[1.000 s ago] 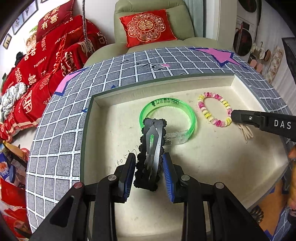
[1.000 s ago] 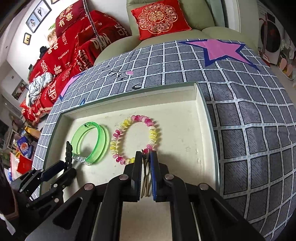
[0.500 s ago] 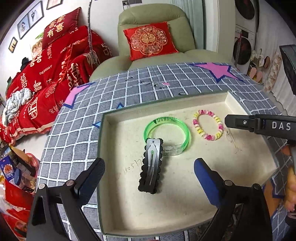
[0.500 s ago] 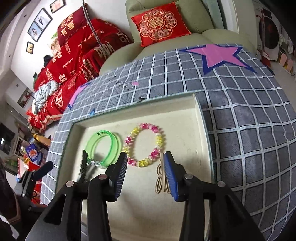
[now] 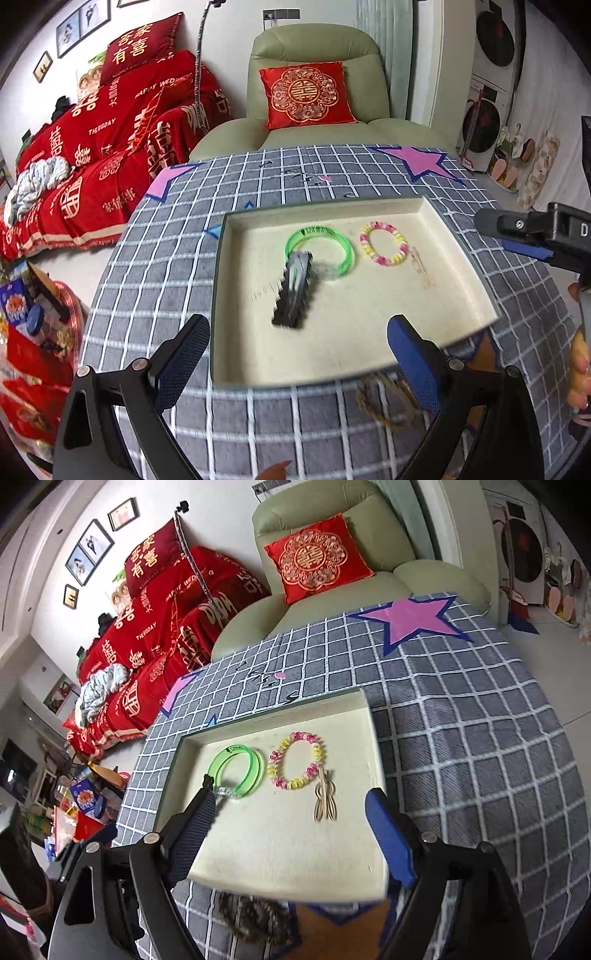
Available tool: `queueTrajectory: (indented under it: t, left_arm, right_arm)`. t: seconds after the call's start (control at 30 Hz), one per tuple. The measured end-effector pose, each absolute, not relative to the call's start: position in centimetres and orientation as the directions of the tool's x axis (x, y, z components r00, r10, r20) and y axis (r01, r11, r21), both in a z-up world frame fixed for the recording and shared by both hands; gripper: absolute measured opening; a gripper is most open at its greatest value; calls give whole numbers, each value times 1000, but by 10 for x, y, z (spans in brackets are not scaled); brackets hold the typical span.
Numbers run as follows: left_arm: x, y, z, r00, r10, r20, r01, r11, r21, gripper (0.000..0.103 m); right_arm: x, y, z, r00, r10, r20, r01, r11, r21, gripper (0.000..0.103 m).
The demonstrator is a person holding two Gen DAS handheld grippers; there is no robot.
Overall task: Organize jewelry
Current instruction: 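Move the left tool to the beige braided bracelet while the right tool moves to the silver chain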
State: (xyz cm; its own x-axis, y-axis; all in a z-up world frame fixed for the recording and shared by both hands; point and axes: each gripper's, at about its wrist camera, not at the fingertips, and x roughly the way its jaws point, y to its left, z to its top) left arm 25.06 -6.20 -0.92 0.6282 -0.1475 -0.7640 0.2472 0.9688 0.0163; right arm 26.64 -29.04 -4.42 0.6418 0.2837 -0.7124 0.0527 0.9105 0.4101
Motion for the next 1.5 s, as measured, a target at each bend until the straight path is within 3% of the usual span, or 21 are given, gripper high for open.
queueTrajectory:
  t: [0.4, 0.8, 1.2, 1.5]
  left_arm:
    - [204, -61, -34, 564, -162, -810, 220, 975, -41, 102]
    - [200, -63, -67, 499, -105, -860, 137, 990, -42, 102]
    - [218, -63, -86, 461, -96, -882, 78, 995, -67, 102]
    - [227, -79, -93, 457, -81, -886, 87, 995, -46, 101]
  right_arm:
    - [187, -308, -33, 655, 270, -705, 44, 918, 393, 86]
    - [135, -330, -88, 549, 147, -823, 119, 961, 250, 86]
    - [122, -324, -122, 504, 106, -857, 159, 964, 213, 86]
    - [132, -304, -130, 508, -1, -861, 151, 985, 88, 86]
